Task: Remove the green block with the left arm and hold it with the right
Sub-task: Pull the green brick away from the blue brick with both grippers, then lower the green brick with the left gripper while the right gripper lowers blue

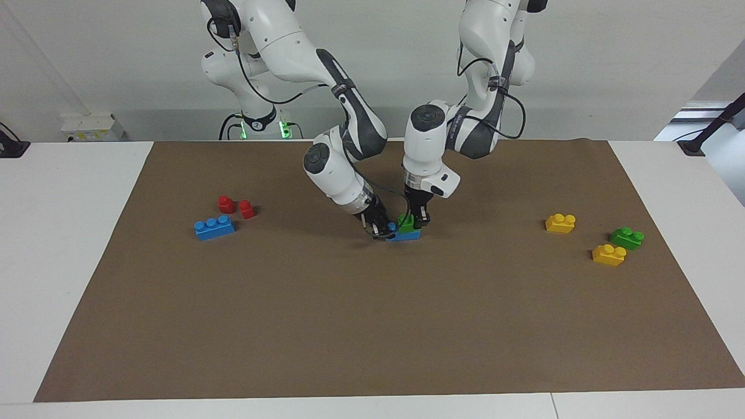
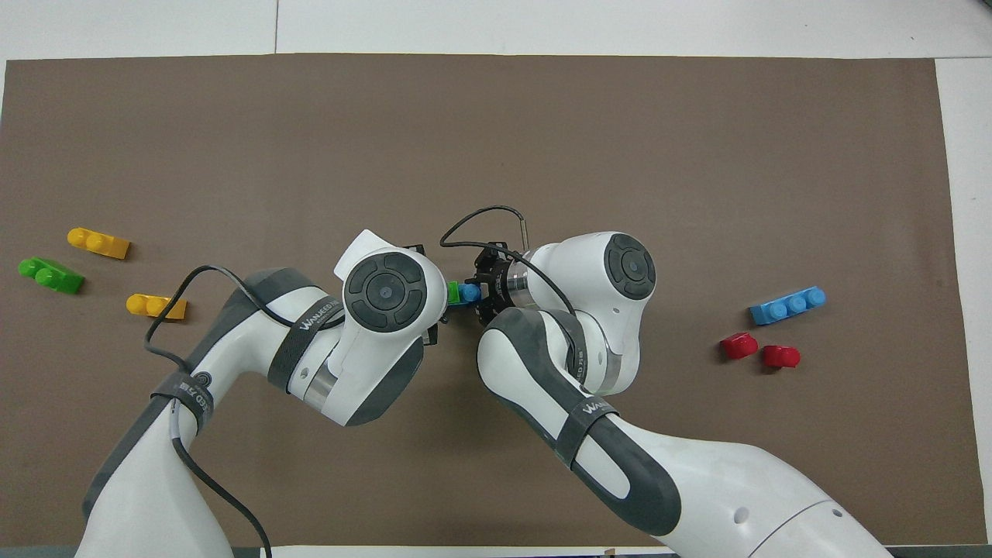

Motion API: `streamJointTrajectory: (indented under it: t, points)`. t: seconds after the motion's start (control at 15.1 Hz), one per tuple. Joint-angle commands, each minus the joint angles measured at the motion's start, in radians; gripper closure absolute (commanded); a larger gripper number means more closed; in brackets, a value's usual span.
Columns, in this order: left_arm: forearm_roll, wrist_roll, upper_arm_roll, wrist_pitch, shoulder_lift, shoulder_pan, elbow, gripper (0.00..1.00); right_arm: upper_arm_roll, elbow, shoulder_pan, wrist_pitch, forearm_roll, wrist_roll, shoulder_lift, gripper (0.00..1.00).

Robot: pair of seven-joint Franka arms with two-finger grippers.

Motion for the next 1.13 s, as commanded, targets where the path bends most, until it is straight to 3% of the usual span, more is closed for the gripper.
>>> streamJointTrajectory:
  t: [0.0,0.53,0.8,1.06]
  points:
    - [0.019,-0.010,0.012,0.008,-0.012,-0.015,-0.008,1.00,-0.001,-0.007,0.004,0.033,0.029,-0.032,0.002,1.00]
    - [0.016,0.112,0.016,-0.159,-0.145,0.066,0.043,1.00,-0.001,0.001,-0.004,0.023,0.029,-0.032,0.002,1.00]
    - [-0.007,0.371,0.015,-0.185,-0.159,0.192,0.050,1.00,-0.013,0.068,-0.082,-0.106,-0.001,-0.050,-0.021,1.00]
    - [-0.119,0.813,0.016,-0.182,-0.153,0.371,0.050,1.00,-0.015,0.111,-0.275,-0.319,-0.083,-0.203,-0.076,1.00]
